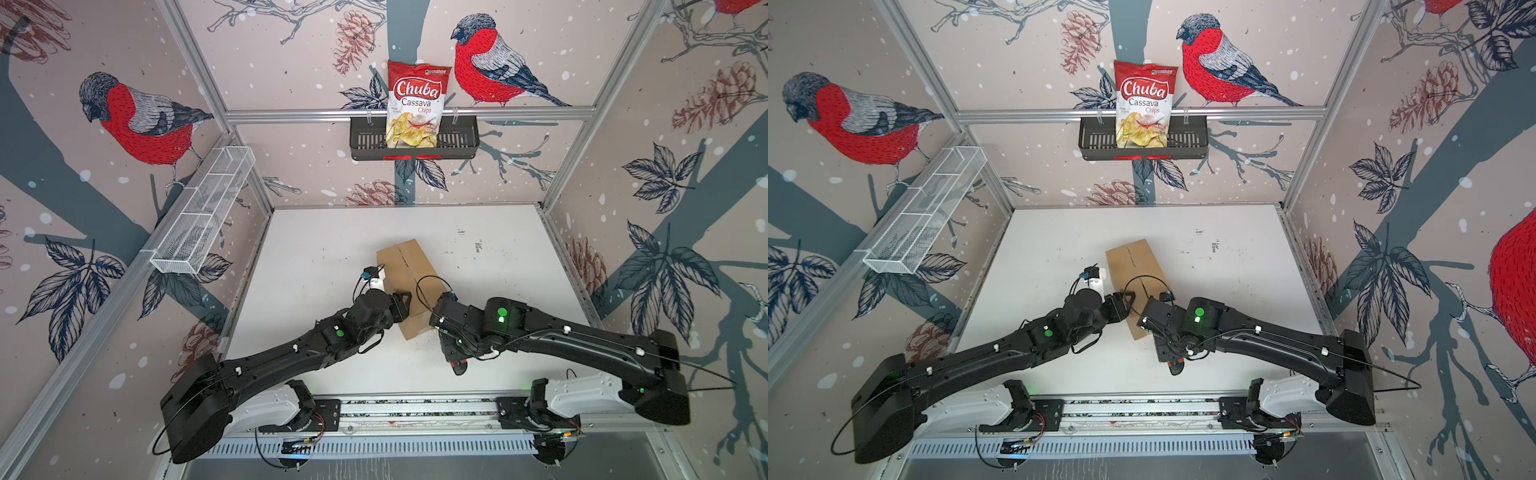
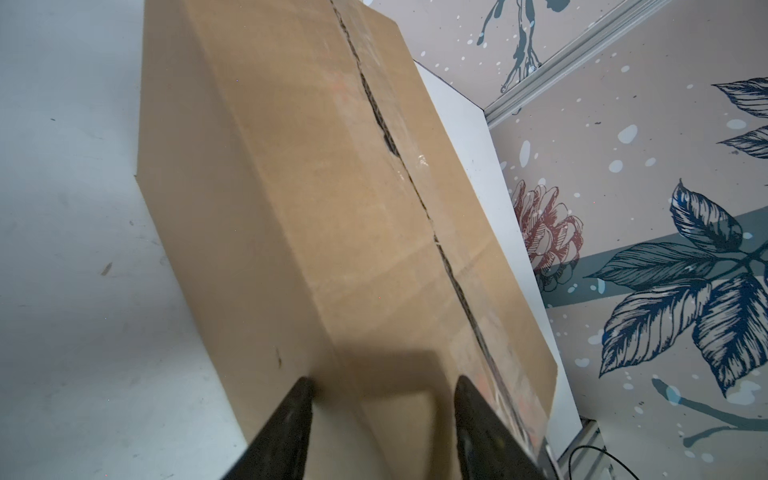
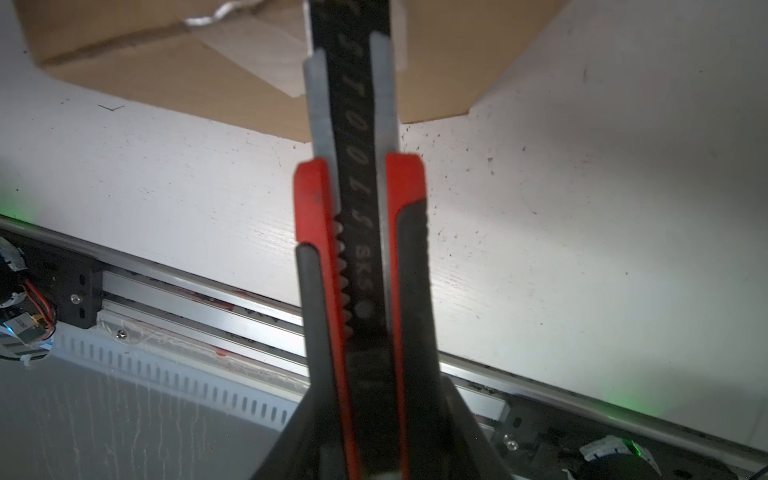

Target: Unpack the express box

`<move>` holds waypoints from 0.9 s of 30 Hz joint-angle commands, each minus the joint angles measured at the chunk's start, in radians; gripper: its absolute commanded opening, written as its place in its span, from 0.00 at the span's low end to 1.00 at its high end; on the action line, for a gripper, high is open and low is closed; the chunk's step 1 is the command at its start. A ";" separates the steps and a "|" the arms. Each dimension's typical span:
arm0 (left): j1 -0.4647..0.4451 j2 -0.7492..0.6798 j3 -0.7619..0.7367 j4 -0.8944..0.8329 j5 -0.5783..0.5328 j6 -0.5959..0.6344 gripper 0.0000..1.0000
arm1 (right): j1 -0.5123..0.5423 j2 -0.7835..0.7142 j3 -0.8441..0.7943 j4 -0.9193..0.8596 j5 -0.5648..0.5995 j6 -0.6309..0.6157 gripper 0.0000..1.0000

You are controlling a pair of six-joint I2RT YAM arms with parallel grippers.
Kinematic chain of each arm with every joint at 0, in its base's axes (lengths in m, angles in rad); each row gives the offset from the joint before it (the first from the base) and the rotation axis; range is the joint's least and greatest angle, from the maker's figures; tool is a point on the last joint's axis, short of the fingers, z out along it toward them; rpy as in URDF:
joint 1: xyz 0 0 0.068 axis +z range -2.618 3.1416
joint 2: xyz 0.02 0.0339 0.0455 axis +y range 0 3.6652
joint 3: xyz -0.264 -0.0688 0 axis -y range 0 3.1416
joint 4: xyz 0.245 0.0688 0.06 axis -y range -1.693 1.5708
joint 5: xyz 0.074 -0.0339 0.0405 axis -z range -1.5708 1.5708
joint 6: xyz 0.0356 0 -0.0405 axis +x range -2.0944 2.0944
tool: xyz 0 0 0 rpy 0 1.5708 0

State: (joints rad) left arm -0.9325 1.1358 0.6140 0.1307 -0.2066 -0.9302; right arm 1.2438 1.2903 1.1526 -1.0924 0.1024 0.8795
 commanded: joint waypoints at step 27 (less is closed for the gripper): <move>-0.032 -0.001 -0.020 0.130 -0.044 -0.066 0.50 | 0.013 0.058 0.045 0.005 -0.019 -0.043 0.12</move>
State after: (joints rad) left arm -0.9596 1.1309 0.5858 0.1898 -0.2588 -0.9855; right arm 1.2522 1.3422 1.1873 -1.0962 0.1024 0.8639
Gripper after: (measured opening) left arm 0.496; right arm 0.340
